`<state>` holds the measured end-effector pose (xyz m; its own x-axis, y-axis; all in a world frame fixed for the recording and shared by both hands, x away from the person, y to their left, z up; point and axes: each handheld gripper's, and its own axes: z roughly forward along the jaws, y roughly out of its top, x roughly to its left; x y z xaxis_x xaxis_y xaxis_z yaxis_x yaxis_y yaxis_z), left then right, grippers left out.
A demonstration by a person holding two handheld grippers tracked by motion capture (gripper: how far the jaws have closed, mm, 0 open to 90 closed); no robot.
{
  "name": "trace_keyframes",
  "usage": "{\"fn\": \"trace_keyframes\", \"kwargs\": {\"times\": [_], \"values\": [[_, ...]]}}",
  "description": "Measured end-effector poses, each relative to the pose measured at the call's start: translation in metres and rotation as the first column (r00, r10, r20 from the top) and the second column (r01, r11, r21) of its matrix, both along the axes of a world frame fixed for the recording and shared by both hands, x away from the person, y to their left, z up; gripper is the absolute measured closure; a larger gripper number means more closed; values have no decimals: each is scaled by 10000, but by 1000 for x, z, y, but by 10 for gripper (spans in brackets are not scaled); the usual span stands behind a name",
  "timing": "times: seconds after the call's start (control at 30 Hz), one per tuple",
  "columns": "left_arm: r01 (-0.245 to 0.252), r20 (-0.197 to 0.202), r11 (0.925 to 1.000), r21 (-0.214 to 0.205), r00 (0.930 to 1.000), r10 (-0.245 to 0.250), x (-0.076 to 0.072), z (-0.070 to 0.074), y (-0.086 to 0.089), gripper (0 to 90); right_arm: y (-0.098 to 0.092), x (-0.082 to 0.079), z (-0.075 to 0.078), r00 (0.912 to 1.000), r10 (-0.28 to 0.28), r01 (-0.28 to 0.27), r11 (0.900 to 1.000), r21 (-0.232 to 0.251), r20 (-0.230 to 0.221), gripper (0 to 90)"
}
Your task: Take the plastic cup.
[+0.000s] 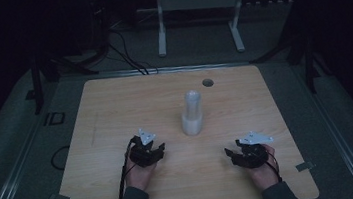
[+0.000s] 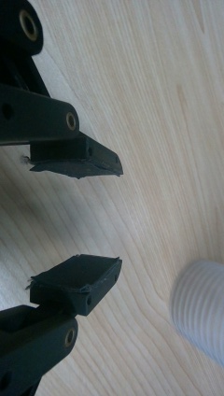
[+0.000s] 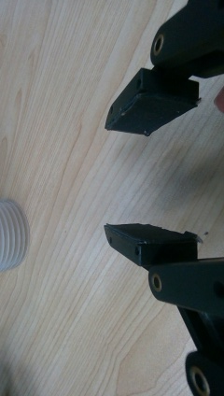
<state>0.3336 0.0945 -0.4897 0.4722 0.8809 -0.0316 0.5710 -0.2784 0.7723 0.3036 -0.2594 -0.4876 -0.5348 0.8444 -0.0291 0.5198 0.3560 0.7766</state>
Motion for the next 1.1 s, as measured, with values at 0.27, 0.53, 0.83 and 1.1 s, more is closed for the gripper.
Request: {"fn": "trace_keyframes", "kwargs": {"times": [0.27, 0.53, 0.83, 1.1], "values": [[420, 150, 9991, 81, 9990, -421, -2, 2, -5, 461, 0, -1, -1, 10000, 48, -48, 10000, -8, -74, 429], [510, 129, 9982, 302, 9986, -514, -2, 4, -8, 443, 0, -2, 1, 9999, 57, -59, 9999, -104, -158, 411], [861, 321, 9962, 144, 9957, -865, -2, 13, -15, 432, 1, -3, 11, 9999, 143, -143, 9999, -26, -8, 432], [1224, 751, 9925, -58, 9897, -1216, 3, 30, -29, 405, 5, -2, 23, 9992, 356, -355, 9994, -48, 204, 433]]}}
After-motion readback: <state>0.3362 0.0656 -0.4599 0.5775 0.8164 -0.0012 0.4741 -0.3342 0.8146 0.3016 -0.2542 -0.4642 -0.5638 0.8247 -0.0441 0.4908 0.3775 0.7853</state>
